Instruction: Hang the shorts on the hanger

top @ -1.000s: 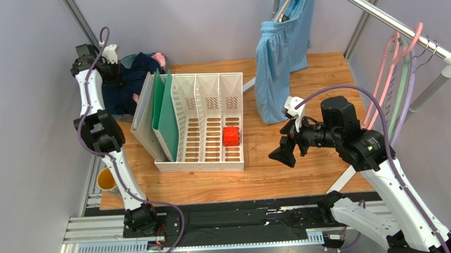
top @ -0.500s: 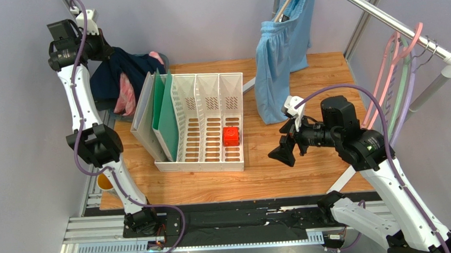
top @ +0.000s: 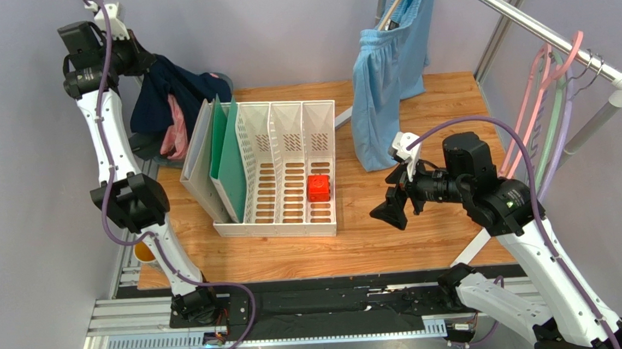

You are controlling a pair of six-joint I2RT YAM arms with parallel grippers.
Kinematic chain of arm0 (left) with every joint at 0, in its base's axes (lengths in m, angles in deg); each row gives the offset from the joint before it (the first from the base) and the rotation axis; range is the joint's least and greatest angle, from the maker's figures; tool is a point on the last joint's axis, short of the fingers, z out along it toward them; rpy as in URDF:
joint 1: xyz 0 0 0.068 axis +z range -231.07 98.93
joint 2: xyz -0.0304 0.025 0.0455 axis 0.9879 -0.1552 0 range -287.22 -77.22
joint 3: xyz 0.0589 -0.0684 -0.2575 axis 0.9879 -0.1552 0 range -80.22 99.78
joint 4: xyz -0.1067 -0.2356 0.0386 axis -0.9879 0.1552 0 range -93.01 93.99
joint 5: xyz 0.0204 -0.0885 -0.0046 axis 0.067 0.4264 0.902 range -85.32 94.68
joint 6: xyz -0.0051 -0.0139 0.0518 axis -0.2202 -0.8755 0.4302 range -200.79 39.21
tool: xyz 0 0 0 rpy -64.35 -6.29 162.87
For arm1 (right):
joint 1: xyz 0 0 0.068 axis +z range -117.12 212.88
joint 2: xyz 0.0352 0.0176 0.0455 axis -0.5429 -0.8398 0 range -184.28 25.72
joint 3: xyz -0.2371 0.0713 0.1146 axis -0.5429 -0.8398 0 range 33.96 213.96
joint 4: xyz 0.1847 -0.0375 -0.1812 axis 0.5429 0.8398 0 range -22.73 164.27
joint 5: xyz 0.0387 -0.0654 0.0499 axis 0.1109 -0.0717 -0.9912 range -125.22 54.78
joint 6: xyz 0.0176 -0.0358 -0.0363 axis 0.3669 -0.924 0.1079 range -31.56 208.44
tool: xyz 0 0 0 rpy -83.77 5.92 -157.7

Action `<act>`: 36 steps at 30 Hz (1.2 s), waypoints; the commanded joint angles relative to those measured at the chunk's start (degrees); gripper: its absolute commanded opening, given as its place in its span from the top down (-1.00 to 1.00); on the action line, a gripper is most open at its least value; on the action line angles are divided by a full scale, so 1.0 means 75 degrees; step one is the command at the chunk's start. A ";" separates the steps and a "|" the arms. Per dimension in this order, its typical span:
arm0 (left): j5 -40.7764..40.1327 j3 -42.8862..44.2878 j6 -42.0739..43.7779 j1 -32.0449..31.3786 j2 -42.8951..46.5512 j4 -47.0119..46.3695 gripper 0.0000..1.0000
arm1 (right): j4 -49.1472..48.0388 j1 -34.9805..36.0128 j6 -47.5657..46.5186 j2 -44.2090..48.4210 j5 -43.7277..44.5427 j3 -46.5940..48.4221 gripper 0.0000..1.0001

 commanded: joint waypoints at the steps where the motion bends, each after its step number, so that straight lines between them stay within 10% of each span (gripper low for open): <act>1: 0.0543 0.0399 -0.1177 -0.0029 0.1145 -0.2463 1.00 | -0.0348 -0.0020 0.0000 0.0108 -0.0150 0.0057 -0.98; 26: 0.0590 0.0927 -0.4152 -0.0345 0.2398 -0.6364 1.00 | -0.1331 -0.0020 0.0070 0.0143 -0.0186 0.0303 -0.98; 36: 0.1561 0.0564 -0.5513 -0.1738 0.3722 -0.7140 1.00 | -0.2762 -0.0020 0.0094 0.0342 0.0236 0.0560 -1.00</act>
